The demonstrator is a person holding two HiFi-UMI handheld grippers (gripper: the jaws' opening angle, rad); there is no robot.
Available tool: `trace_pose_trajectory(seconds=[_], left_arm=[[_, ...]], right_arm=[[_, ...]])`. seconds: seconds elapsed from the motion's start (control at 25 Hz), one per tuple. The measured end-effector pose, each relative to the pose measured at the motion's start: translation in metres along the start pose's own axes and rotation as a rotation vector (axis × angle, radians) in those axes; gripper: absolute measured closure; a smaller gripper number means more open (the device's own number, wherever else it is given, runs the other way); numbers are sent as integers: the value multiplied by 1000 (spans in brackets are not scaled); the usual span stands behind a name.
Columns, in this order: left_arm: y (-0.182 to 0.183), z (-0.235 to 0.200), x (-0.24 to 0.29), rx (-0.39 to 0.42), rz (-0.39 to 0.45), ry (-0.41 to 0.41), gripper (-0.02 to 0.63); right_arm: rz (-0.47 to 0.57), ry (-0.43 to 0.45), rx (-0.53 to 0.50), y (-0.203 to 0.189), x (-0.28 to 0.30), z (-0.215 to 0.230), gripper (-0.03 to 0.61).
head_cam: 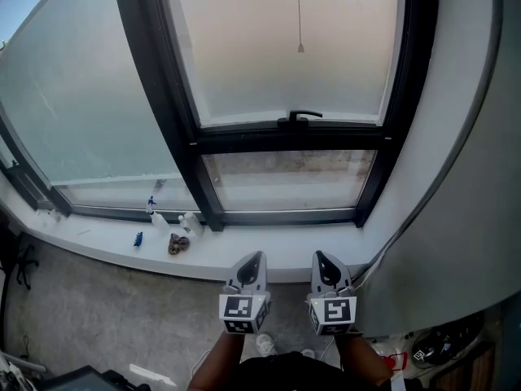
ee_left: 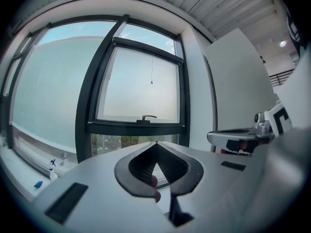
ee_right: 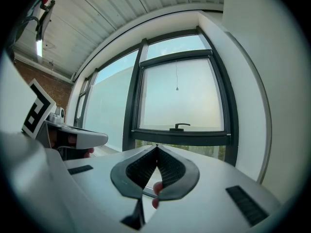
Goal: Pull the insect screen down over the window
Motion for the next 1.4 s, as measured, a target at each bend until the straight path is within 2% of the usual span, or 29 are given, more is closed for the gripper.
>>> trace_pose_trajectory(seconds=[0.64, 0.84, 1.2, 1.4], left_arm=[[15, -59, 28, 27, 2, -63, 612], [13, -71, 38, 10, -10, -70, 612], [19, -79, 74, 3, -20, -74, 612], [23, -83, 105, 34, -16, -57, 612]], right_arm=[[-10, -78, -6, 9, 51, -24, 577], [-35, -85, -11, 3, 61, -29, 577], [-42, -90, -1, -3, 95, -12, 577], [-34, -72, 4, -8, 124, 7, 577]])
Point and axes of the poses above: the fingertips, and each gripper's own axes: x forward along the fingers, z to its right, y out of its top, the point moved 1 cm from there along -x, backward along the fingers, and after that the axes turned 10 degrees about -x, right-handed, at the moved point
